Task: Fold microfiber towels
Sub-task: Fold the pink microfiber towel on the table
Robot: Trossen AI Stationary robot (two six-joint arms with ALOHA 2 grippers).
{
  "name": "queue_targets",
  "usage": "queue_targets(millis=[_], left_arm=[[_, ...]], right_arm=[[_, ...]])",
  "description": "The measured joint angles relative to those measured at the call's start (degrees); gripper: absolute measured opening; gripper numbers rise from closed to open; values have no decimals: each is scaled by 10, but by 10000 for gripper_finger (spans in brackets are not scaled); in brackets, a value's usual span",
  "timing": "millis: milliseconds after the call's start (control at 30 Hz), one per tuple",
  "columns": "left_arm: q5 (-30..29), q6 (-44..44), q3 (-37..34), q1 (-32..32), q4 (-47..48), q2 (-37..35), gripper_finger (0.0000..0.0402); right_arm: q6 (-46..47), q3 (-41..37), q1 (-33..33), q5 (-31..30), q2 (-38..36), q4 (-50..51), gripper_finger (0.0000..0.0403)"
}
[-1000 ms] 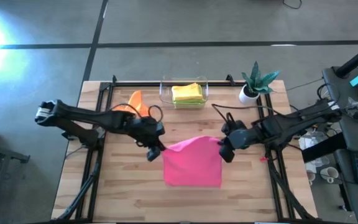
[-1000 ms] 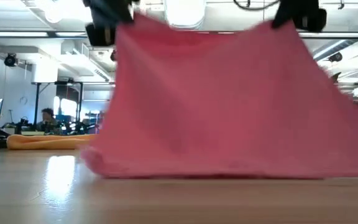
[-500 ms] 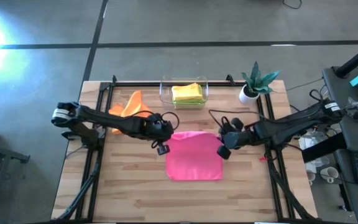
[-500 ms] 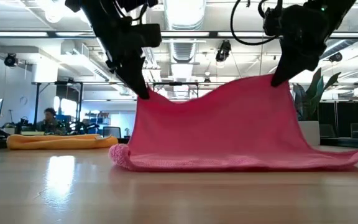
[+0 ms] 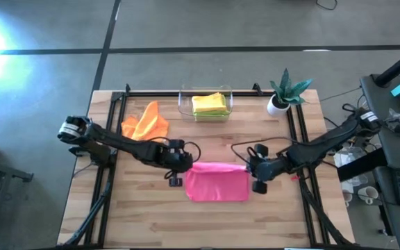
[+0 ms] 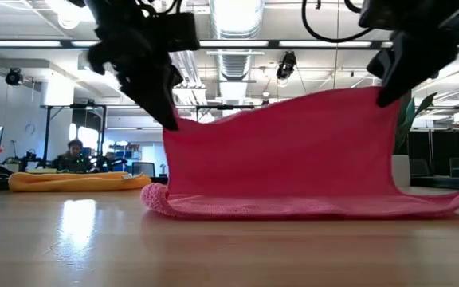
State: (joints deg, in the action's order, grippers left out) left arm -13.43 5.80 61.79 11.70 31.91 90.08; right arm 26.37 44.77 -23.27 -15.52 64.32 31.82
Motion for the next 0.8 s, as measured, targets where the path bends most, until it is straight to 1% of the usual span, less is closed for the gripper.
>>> queue_targets(millis=[133,233,333,467,633,800], left_arm=[[13,-9,0,16,-3,0,8],[36,-22,-2,25,-8,0,8],[48,-22,-4,31,-17,7,8],[90,-20,-4,38,-20,26,8],[134,-20,-4,45,-27,51,8],[140,-20,-4,51,-34,70,8]], right_arm=[[1,0,-17,22,24,0,8],[4,0,-27,45,60,-1,8],[24,1,-36,51,98,-11,8],[35,15,-54,55,141,-10,8],[32,39,-73,80,189,-8,8],[39,61,-80,82,226,-9,9]])
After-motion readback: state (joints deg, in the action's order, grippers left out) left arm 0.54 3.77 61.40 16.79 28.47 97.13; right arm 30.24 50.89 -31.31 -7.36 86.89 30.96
